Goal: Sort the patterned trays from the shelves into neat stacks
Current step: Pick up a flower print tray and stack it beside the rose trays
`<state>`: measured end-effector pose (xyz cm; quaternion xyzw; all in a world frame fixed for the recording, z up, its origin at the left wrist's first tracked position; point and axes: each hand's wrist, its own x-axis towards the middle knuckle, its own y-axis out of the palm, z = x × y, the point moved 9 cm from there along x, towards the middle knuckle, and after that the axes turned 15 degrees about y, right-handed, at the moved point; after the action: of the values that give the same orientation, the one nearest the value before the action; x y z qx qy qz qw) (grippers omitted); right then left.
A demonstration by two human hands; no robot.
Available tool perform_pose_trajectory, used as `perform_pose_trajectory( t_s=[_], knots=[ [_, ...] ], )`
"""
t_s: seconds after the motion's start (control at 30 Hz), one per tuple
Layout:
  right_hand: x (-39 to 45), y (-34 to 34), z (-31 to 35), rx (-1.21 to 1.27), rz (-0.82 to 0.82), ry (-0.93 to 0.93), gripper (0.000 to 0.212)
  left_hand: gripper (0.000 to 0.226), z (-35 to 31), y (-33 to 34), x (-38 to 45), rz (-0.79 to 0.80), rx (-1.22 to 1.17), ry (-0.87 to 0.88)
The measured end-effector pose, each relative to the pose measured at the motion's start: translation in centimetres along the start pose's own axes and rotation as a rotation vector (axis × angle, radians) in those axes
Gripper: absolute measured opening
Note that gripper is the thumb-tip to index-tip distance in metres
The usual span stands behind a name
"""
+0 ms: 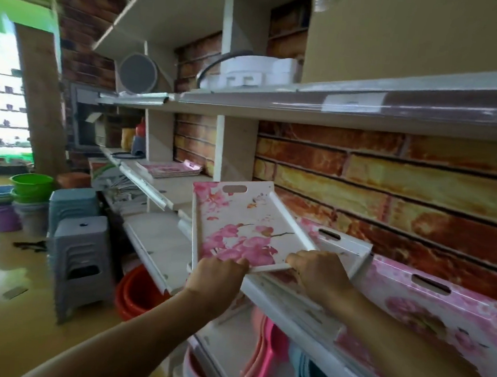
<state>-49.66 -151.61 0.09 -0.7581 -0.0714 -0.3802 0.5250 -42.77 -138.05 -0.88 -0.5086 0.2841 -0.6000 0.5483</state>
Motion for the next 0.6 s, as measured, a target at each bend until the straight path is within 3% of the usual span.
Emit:
perform_pose_trajectory(
  t_s=[0.6],
  knots=[
    [7.7,3.3,32.2,0.144,-0.003,-0.138,0.024,0.031,24.5,4.2,-20.9,0.084,0.021,-0.199]
  ],
)
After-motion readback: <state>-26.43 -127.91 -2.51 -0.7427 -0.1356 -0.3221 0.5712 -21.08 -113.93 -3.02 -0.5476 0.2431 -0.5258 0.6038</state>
